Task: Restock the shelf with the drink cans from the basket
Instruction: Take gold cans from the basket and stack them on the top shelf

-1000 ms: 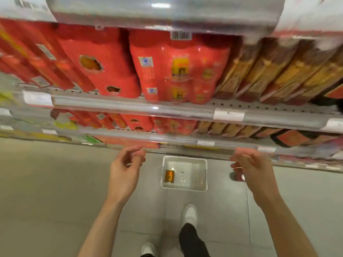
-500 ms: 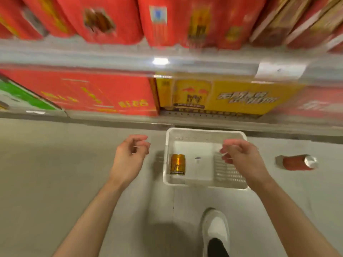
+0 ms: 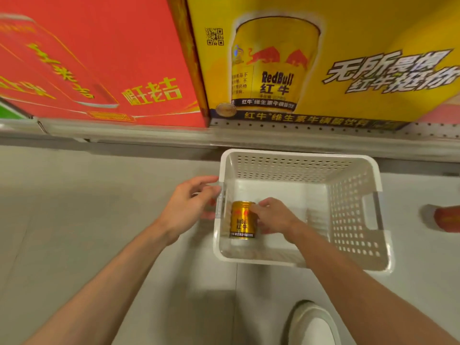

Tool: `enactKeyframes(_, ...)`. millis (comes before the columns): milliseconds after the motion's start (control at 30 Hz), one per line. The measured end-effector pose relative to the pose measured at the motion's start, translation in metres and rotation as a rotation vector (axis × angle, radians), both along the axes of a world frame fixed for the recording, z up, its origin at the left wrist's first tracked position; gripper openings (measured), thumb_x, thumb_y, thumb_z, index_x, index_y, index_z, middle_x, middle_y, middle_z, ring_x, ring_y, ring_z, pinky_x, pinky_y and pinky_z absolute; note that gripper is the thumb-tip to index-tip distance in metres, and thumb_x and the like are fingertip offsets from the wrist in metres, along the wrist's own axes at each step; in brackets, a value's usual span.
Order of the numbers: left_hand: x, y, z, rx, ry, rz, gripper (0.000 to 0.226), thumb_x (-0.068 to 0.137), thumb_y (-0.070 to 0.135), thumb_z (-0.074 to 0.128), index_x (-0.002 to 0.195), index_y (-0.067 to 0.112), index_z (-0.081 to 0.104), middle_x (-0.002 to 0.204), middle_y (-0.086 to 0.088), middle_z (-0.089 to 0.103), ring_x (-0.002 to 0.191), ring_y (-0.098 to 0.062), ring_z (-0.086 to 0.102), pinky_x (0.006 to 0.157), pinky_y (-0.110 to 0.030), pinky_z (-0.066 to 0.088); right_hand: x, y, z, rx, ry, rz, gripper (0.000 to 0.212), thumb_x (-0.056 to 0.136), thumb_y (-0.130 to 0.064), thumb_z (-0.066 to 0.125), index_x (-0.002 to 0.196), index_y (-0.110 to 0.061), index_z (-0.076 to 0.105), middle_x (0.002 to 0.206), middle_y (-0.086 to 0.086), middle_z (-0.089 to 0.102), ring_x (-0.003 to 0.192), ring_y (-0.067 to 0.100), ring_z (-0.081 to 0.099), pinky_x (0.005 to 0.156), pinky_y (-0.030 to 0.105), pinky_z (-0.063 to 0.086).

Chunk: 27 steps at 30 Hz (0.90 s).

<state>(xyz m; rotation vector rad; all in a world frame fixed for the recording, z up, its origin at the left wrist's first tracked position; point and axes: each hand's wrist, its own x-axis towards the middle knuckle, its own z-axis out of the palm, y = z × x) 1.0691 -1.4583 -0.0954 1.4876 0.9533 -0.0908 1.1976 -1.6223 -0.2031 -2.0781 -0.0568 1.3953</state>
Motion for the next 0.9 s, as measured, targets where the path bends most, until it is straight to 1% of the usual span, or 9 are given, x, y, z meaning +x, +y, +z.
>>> enactKeyframes(133, 0.003, 0.0, 0.001, 0.024, -0.027, -0.054, 0.034, 0.097, 0.008, 0.065, 0.13, 0.018, 0.064, 0.114, -0.015, 0.064, 0.094, -0.022, 0.07, 0.066, -0.029, 0.063, -0.002, 0.009, 0.011, 0.044, 0.174, 0.007, 0.065, 0.094, -0.037, 0.071, 0.146, -0.016, 0.039, 0.128, 0.007, 0.06, 0.1, 0.021, 0.07, 0.063, 0.027, 0.06)
enactKeyframes(200, 0.004, 0.0, 0.001, 0.033, -0.022, -0.074, 0.034, 0.097, 0.006, 0.064, 0.128, 0.021, 0.063, 0.11, -0.014, 0.064, 0.096, -0.025, 0.07, 0.065, -0.028, 0.063, -0.005, 0.013, 0.013, 0.049, 0.157, 0.042, 0.069, 0.089, -0.034, 0.078, 0.144, -0.017, 0.039, 0.123, 0.004, 0.058, 0.098, 0.019, 0.067, 0.069, 0.03, 0.062)
enactKeyframes(300, 0.004, -0.002, -0.001, 0.035, -0.029, -0.077, 0.033, 0.099, 0.004, 0.061, 0.124, 0.024, 0.061, 0.101, -0.01, 0.062, 0.092, -0.025, 0.069, 0.065, -0.027, 0.063, -0.011, 0.016, 0.009, 0.025, 0.096, 0.094, 0.073, 0.08, -0.031, 0.086, 0.136, -0.018, 0.041, 0.125, 0.005, 0.057, 0.113, 0.025, 0.064, 0.092, 0.044, 0.06)
enactKeyframes(367, 0.004, -0.003, -0.003, 0.044, -0.032, -0.079, 0.032, 0.099, 0.004, 0.061, 0.126, 0.022, 0.06, 0.098, -0.008, 0.062, 0.094, -0.028, 0.069, 0.067, -0.03, 0.064, -0.012, 0.018, 0.008, 0.022, 0.091, 0.1, 0.07, 0.078, -0.03, 0.088, 0.129, -0.02, 0.04, 0.124, 0.005, 0.057, 0.114, 0.025, 0.063, 0.096, 0.045, 0.059)
enactKeyframes(533, 0.003, -0.001, -0.005, 0.061, -0.02, -0.092, 0.034, 0.099, 0.009, 0.062, 0.13, 0.022, 0.06, 0.101, -0.006, 0.063, 0.101, -0.03, 0.07, 0.073, -0.036, 0.065, -0.011, 0.017, 0.011, 0.043, 0.063, 0.131, 0.06, 0.078, -0.024, 0.087, 0.125, -0.014, 0.052, 0.106, 0.0, 0.063, 0.099, 0.016, 0.064, 0.087, 0.033, 0.058)
enactKeyframes(600, 0.003, -0.001, -0.007, 0.086, -0.017, -0.102, 0.035, 0.099, 0.011, 0.063, 0.131, 0.024, 0.06, 0.102, -0.006, 0.064, 0.1, -0.031, 0.07, 0.079, -0.044, 0.064, -0.008, 0.012, 0.017, 0.063, 0.037, 0.119, 0.063, 0.078, -0.023, 0.087, 0.129, -0.016, 0.05, 0.109, -0.001, 0.061, 0.099, 0.015, 0.062, 0.078, 0.026, 0.053)
enactKeyframes(767, 0.002, -0.004, -0.008, 0.127, -0.01, -0.095, 0.035, 0.098, 0.013, 0.064, 0.13, 0.027, 0.062, 0.098, 0.001, 0.062, 0.098, -0.028, 0.07, 0.085, -0.049, 0.062, -0.001, -0.01, 0.045, 0.16, -0.056, -0.01, 0.065, 0.078, -0.019, 0.086, 0.13, -0.02, 0.048, 0.116, 0.0, 0.061, 0.099, 0.013, 0.062, 0.076, 0.026, 0.053)
enactKeyframes(833, 0.002, -0.008, -0.005, 0.147, -0.003, -0.075, 0.036, 0.097, 0.013, 0.065, 0.131, 0.024, 0.062, 0.101, 0.001, 0.063, 0.096, -0.024, 0.068, 0.087, -0.038, 0.062, 0.001, -0.019, 0.068, 0.213, -0.106, -0.059, 0.064, 0.077, -0.017, 0.086, 0.13, -0.021, 0.05, 0.116, -0.002, 0.062, 0.099, 0.01, 0.062, 0.074, 0.024, 0.052)
enactKeyframes(900, 0.002, -0.012, 0.009, 0.196, -0.006, -0.025, 0.034, 0.096, 0.013, 0.066, 0.128, 0.022, 0.062, 0.108, 0.001, 0.064, 0.09, -0.015, 0.064, 0.076, -0.01, 0.054, 0.002, -0.029, 0.098, 0.26, -0.158, -0.116, 0.061, 0.08, -0.015, 0.085, 0.13, -0.022, 0.051, 0.113, -0.007, 0.061, 0.098, 0.006, 0.06, 0.072, 0.02, 0.049)
